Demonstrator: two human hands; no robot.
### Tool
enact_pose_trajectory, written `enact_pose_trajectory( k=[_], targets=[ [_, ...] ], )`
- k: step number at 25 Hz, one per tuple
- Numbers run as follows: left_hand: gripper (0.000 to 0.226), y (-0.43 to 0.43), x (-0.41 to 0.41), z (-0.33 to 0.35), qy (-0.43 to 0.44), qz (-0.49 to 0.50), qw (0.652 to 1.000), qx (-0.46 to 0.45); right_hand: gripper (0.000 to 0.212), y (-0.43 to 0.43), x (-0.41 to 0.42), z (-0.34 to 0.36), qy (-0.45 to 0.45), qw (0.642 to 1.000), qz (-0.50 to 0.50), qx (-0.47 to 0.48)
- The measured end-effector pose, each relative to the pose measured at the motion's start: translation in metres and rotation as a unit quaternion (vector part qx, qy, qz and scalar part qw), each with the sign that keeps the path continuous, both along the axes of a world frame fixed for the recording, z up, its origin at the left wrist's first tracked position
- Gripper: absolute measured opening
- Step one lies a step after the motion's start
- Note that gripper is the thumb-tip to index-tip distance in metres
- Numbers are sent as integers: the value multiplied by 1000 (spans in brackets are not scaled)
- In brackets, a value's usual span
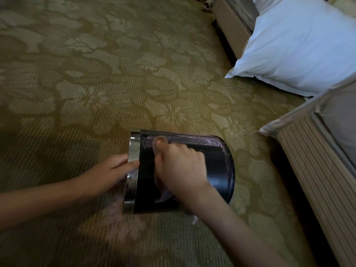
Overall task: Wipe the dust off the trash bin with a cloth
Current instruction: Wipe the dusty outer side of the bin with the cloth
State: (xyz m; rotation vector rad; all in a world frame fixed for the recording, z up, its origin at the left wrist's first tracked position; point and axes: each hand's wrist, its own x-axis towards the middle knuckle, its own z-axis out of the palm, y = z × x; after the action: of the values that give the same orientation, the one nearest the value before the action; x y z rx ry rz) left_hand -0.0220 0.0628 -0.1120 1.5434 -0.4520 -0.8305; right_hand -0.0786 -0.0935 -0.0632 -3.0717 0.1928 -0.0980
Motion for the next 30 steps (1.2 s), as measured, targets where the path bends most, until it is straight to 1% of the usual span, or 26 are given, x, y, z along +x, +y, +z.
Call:
enact_pose_trajectory(
  k=[1,3,5,7,9,11,13,16,17,18,20,22,23,26,27,29,30],
  targets=[
    [22,-2,1,1,-1,2,1000,11,19,-18,-6,-1,-1,999,-26,-21],
    [25,-1,3,-3,-11,-3,999,34,25,-64,-25,0,7,992,-114,-54],
    [24,-1,2,0,-12,3,999,33,30,-100,-45,5,13,978,-207,-25],
    [23,0,3,-4,-20,2,999,42,32,-108,-49,6,4,971,-238,12],
    [22,-1,4,-3,-21,0,999,49,30,-101,-42,3,3,975,-220,-13],
    [21,1,9,-7,-9,-6,998,63,24,-81,-28,0,1,983,-178,-41],
    [21,3,14,-8,30,-12,997,76,19,-45,-8,-2,8,994,-105,-30],
    [18,8,19,-11,48,-39,994,87,23,20,16,-4,4,999,35,1],
    [18,8,19,-10,55,-48,994,84,22,29,20,-6,-3,999,53,2],
    [16,9,20,-10,64,-57,993,79,20,30,22,-6,-17,999,49,-4],
    [10,9,21,-9,69,-76,992,77,19,14,14,-5,-45,998,20,-35],
    [13,11,23,-7,65,-86,991,84,23,-11,1,-3,-25,998,-20,-48],
    [19,12,23,-7,57,-90,991,85,26,-26,-5,-1,-3,998,-49,-40],
    [52,13,27,-8,32,-115,990,79,28,-76,-24,10,36,984,-173,-18],
    [56,13,28,-7,25,-122,989,82,28,-89,-31,12,39,976,-213,-2],
    [49,12,30,-3,13,-134,987,91,31,-101,-39,13,30,967,-253,6],
    [44,12,31,-2,9,-139,986,94,30,-98,-39,13,28,968,-250,0]
  ],
)
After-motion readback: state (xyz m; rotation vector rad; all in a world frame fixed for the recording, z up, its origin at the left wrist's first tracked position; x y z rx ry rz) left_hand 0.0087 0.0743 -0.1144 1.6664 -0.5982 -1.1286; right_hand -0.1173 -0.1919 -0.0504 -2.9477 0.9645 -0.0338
